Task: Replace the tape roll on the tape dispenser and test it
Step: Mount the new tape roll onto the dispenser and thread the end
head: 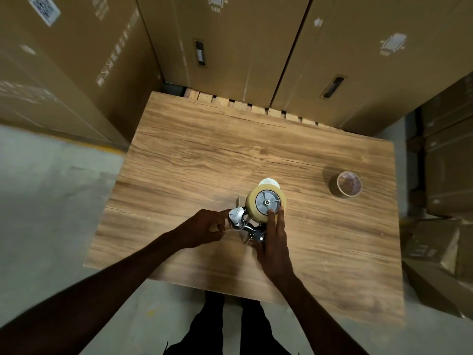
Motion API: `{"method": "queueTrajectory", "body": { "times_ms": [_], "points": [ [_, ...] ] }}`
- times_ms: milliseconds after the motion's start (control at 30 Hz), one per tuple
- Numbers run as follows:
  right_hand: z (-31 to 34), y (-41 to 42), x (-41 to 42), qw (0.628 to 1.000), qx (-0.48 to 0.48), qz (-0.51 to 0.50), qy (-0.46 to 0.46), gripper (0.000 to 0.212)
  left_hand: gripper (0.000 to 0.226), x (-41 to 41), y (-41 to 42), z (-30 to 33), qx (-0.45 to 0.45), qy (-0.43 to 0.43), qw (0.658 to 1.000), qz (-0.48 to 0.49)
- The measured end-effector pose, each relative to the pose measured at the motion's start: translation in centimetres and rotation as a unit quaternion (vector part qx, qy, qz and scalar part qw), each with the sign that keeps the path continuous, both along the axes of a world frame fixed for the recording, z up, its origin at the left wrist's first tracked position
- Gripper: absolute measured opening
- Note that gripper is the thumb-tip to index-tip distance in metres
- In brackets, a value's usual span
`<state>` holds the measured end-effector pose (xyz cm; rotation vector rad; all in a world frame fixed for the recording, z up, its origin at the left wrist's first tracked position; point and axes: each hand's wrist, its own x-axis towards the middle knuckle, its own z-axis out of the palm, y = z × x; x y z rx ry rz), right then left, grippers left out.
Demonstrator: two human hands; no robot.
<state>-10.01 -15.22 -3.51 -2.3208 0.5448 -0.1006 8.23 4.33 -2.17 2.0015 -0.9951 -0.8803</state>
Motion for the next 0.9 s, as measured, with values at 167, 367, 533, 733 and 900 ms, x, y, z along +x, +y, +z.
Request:
{"method": "queueTrajectory", "body": {
  "times_ms": [167,367,533,733,900],
  "points": [
    [0.3,-0.1,0.2,1.0,0.022,0.003,0.006,0.106,0.009,0.7,0.0,0.8,0.017,-0.011,0.999,-0.034],
    [0.2,-0.4,0.4,1.0,0.026,0.01,-0.009,0.106,0.008,1.7,0.0,1.0,0.045,0.008,0.997,-0.056],
    [0.5,-0.3,0.6,0.999,0.049,0.02,0.003,0.113,0.008,1.2,0.4,0.4,0.026,0.029,0.999,-0.03],
    [0.3,-0.4,0.6,0.999,0.044,-0.001,0.012,0.119,0.009,1.4,0.4,0.3,0.026,0.046,0.998,-0.025],
    [0.2,-0.2,0.5,1.0,0.027,-0.011,-0.002,0.119,0.012,1.1,0.2,0.8,0.043,0.043,0.998,-0.011]
  ]
}}
